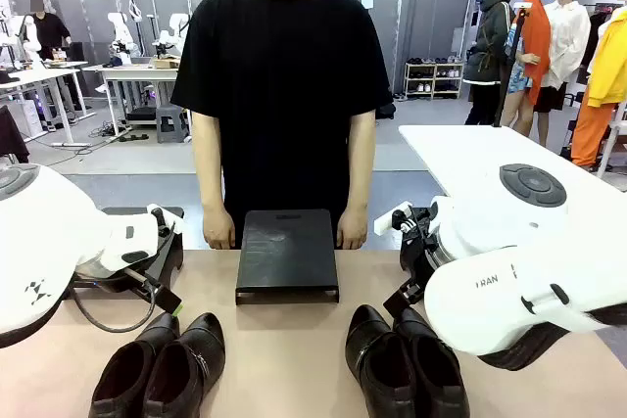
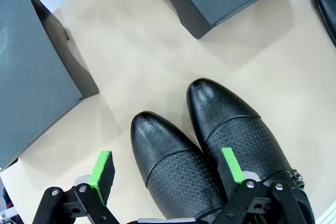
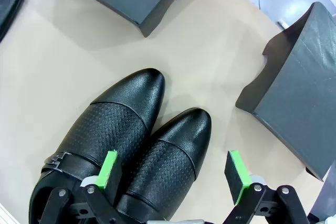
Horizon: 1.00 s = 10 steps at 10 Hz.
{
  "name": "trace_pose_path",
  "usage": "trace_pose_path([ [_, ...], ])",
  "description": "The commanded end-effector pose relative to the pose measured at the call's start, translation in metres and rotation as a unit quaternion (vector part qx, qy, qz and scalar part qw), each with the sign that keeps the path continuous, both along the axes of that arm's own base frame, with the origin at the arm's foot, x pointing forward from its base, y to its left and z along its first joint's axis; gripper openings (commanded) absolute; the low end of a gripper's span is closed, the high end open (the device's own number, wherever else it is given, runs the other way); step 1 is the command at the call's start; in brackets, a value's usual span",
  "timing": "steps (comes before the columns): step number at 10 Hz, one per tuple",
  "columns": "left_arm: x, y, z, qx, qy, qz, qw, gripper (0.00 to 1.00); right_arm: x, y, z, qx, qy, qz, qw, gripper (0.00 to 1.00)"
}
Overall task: Place the shoes on the stand as instructed by the person.
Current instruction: Pick up one pair of Shoes and place it on the Shoes Stand indicated by the person.
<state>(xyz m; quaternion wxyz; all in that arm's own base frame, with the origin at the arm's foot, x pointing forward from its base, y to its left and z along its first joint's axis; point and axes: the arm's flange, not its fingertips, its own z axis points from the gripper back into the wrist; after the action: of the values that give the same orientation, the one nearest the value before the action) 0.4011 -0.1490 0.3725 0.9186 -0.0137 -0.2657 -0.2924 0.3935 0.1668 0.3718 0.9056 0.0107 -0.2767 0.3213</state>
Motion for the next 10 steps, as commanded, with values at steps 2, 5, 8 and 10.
trace_pose_path([
  [2, -0.0001, -0.0003, 0.0000, 0.000, 0.000, 0.000, 1.000, 1.00, 0.0000, 0.0000, 0.0000, 0.000, 0.000, 0.000, 1.000, 1.00],
  [5, -0.0001, -0.0003, 0.0000, 0.000, 0.000, 0.000, 1.000, 1.00, 0.0000, 0.0000, 0.0000, 0.000, 0.000, 0.000, 1.000, 1.00],
  [8, -0.0001, -0.0003, 0.0000, 0.000, 0.000, 0.000, 1.000, 1.00, 0.0000, 0.0000, 0.0000, 0.000, 0.000, 0.000, 1.000, 1.00],
  [10, -0.0001, -0.0003, 0.0000, 0.000, 0.000, 0.000, 1.000, 1.00, 0.0000, 0.0000, 0.0000, -0.001, 0.000, 0.001, 1.000, 1.00],
])
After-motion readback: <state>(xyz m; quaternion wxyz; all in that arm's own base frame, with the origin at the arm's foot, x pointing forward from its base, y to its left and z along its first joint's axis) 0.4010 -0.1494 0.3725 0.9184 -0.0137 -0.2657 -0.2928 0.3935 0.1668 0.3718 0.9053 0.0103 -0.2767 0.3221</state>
